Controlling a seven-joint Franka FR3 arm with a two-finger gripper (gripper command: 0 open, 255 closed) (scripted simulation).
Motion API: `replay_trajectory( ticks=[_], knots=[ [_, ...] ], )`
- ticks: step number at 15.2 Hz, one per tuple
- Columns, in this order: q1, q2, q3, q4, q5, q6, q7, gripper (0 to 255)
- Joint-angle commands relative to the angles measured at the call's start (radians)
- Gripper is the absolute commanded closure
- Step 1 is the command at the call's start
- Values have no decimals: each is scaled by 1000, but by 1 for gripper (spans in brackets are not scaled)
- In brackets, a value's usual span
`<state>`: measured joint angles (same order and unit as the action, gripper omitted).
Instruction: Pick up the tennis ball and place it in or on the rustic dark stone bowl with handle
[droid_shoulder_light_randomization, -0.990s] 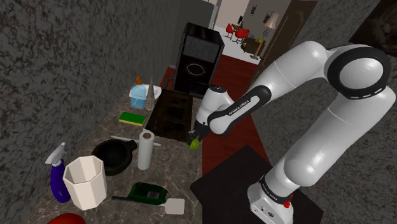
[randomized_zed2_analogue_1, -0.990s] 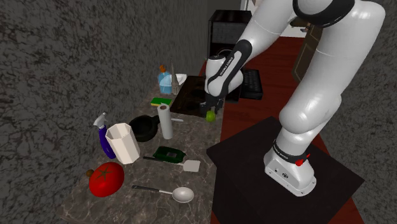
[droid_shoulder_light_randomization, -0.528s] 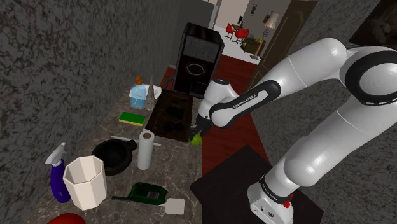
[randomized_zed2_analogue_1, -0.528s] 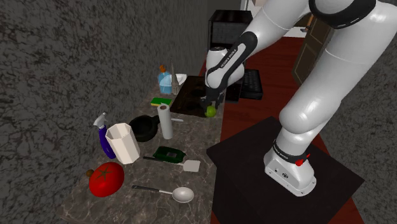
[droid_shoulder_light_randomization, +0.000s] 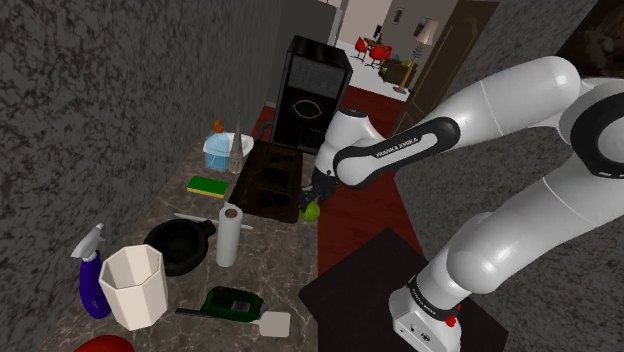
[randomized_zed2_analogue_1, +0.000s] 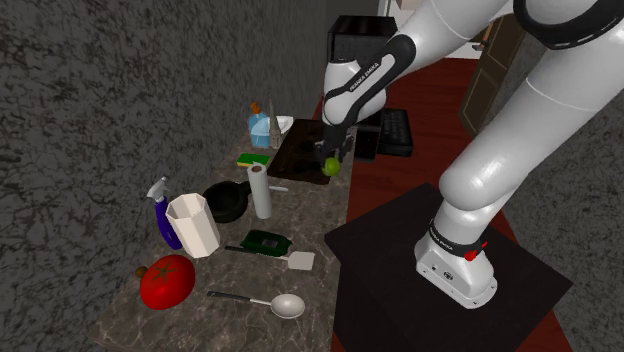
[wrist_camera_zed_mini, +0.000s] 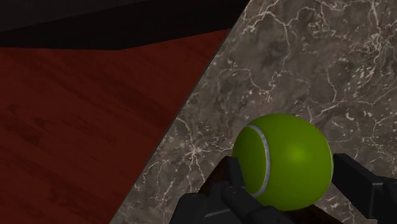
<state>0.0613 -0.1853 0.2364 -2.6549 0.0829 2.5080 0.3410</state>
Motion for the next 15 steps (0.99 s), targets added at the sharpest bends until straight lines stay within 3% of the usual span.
replay_trajectory(
  ticks=[1, 7, 15],
  knots=[
    [2, -27, -3, 7, 6, -34, -5, 255],
    [5, -87, -10, 33, 15, -119, -13, 255],
    [56, 110, 110, 257, -46, -146, 209, 255]
  ],
)
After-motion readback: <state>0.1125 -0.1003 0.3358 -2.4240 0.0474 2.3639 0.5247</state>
